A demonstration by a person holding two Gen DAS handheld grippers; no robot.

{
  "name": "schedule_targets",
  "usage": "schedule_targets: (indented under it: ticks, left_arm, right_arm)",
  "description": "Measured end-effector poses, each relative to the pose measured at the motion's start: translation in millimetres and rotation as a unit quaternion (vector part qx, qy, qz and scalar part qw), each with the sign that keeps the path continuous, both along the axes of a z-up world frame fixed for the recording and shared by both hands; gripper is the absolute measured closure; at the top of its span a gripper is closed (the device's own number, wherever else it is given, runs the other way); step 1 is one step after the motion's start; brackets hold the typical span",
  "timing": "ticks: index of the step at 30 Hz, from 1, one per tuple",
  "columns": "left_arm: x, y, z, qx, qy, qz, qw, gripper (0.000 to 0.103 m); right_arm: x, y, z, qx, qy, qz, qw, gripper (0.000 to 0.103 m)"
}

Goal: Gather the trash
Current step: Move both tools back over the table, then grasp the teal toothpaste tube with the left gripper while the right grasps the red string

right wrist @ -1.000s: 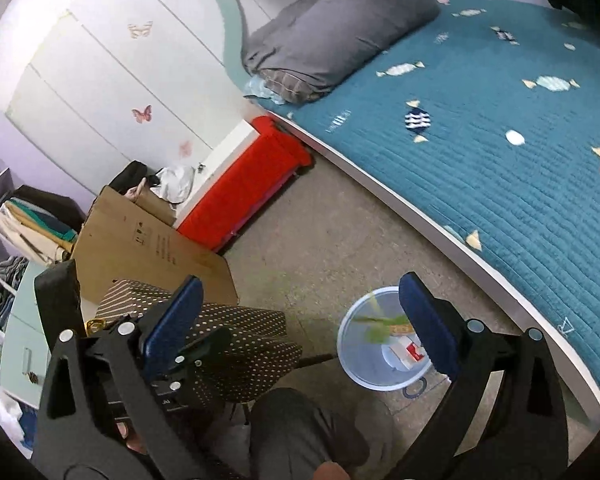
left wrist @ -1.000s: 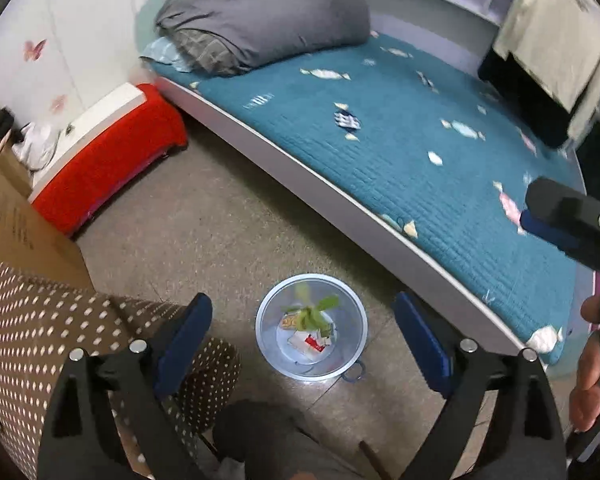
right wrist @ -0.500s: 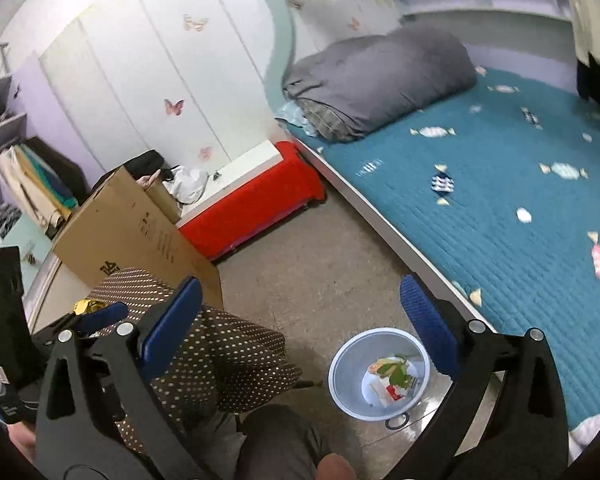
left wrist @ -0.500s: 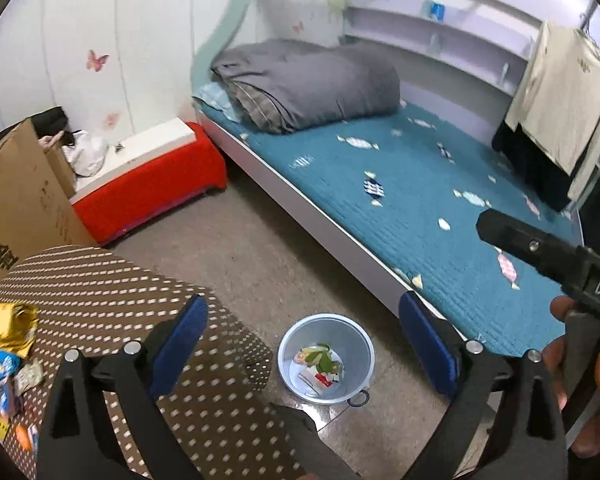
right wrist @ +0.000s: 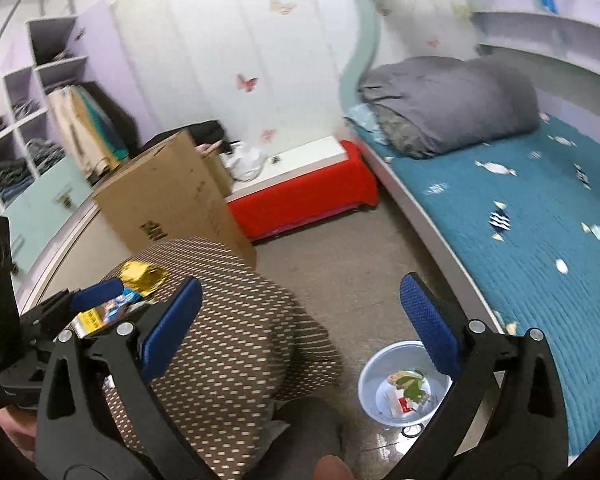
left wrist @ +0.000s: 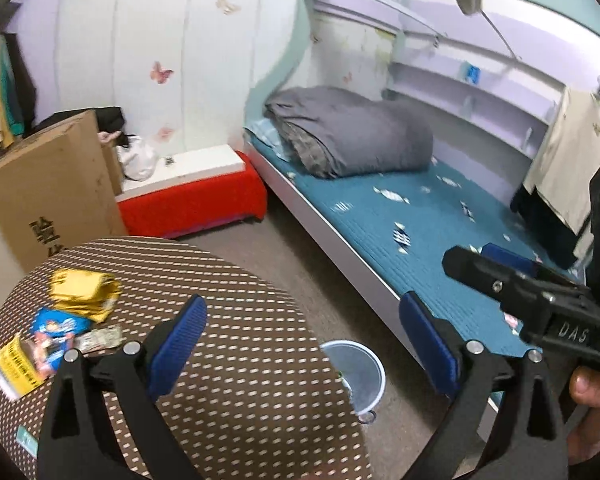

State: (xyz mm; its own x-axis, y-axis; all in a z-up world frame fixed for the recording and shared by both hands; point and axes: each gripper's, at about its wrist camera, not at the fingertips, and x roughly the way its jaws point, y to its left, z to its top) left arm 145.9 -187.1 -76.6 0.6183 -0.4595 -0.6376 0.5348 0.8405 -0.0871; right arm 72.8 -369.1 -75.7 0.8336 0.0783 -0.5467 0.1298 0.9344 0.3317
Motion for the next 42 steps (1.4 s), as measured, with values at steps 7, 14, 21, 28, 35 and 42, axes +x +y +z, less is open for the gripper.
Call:
schedule_targets:
  ticks: [7, 14, 21, 28, 35, 42]
  left_arm:
    - [-16.9, 64.0, 12.2, -0.01, -0.033, 0.078, 0.9964, 0.008]
    - [-30.3, 128.1, 3.6, 0.009, -0.039, 0.167, 0.9851, 0.008]
    - [-42.3, 195.4, -20.5, 0.015, -0.008, 0.271, 0.9623, 0.008]
    - [-50.9, 244.8, -45.6, 0.012, 0.03, 0.336, 0.9412, 0.008]
    - [-55.0, 268.2, -66.7, 0.021, 0.058, 0.371, 0.9267, 0.008]
    - [-41.0, 276.1, -86.0, 0.019, 0.084, 0.385, 0.9189, 0.008]
  right_arm:
    - [6.8, 55.7, 18.1, -0.017, -0.012, 0.06, 0.998, 0.006]
    - [13.8, 105.9, 30.9, -0.024, -0.03, 0.116, 0.992, 0.006]
    - [24.6, 155.0, 24.8, -0.038, -0.018, 0.167, 0.985, 0.006]
    - [40.7, 203.0, 7.7, -0.053, 0.005, 0.22, 0.974, 0.006]
    - [61.5, 244.4, -26.8, -0.07, 0.044, 0.268, 0.96, 0.006]
    - [80.0, 272.4, -65.7, -0.074, 0.085, 0.307, 0.945, 0.035]
